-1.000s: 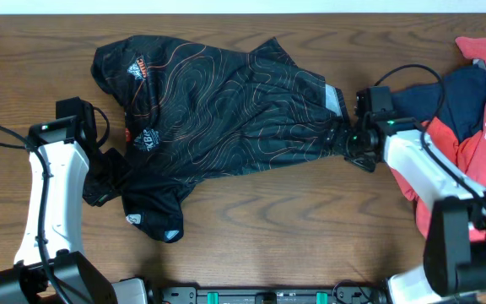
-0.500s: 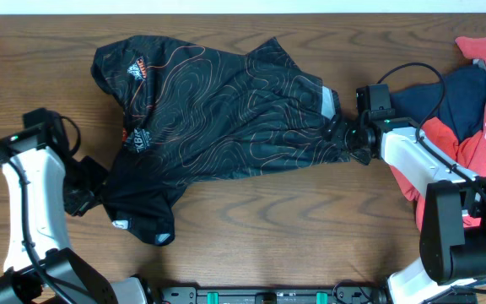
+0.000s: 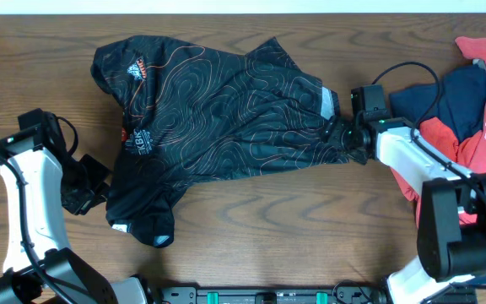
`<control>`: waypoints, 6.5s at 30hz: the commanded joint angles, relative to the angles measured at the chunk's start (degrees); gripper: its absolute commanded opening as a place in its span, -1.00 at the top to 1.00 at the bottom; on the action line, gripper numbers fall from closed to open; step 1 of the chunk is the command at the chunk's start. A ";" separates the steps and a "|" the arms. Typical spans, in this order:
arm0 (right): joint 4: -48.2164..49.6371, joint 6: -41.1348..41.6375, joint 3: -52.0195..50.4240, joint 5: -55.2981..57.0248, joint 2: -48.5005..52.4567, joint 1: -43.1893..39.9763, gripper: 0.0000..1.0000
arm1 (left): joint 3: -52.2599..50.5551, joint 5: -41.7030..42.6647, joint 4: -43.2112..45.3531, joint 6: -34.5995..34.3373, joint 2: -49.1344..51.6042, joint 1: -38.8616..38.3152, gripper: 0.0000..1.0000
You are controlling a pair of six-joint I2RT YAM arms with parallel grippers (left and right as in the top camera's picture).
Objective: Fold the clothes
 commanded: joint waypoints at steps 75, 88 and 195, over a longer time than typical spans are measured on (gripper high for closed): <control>-15.58 -14.88 0.35 -2.36 -7.26 -6.12 0.32 | -6.12 9.55 1.18 11.28 -1.73 -6.56 0.88; -5.95 -6.43 0.33 -1.03 -4.37 -2.49 0.16 | -6.19 9.55 1.40 11.26 -1.70 -6.56 0.88; -27.65 -0.24 5.09 -1.73 4.04 -1.77 0.97 | 8.74 11.43 -11.69 15.13 -2.75 -6.56 0.88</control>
